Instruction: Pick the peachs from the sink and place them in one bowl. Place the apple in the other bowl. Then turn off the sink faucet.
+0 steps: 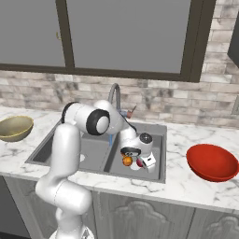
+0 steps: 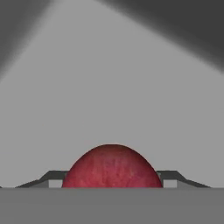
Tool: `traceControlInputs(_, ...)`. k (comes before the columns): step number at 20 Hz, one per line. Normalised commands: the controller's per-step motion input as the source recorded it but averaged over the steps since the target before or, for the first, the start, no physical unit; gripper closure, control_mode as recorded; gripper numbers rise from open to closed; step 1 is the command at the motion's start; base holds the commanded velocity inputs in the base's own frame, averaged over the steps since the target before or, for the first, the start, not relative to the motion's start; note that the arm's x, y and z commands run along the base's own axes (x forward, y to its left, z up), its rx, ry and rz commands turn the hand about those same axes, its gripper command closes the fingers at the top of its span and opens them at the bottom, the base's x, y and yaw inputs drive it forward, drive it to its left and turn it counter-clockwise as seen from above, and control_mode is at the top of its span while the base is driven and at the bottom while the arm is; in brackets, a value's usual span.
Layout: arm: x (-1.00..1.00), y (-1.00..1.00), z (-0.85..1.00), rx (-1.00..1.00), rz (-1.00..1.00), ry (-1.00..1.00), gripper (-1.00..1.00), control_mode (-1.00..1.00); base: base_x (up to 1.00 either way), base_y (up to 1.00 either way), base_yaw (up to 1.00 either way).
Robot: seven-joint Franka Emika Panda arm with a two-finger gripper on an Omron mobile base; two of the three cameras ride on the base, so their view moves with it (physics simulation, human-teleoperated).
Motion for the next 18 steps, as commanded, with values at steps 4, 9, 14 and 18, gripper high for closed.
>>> traceControlInputs(4, -0.06, -0.07, 0.37, 0.02, 0.0, 0.0, 1.0, -1.0, 0.0, 0.0, 0.0)
traceControlInputs(9, -0.04, -0.21, 0.82, 0.01, 0.0, 0.0, 1.0, -1.0, 0.0, 0.0, 0.0)
traceControlInputs(14, 0.0, 0.0, 1.0, 0.0, 0.0, 0.0, 1.0, -1.0, 0.0, 0.0, 0.0)
traceControlInputs(18, -0.1, 0.0, 1.0, 0.0, 0.0, 0.0, 1.0, -1.0, 0.0, 0.0, 0.0)
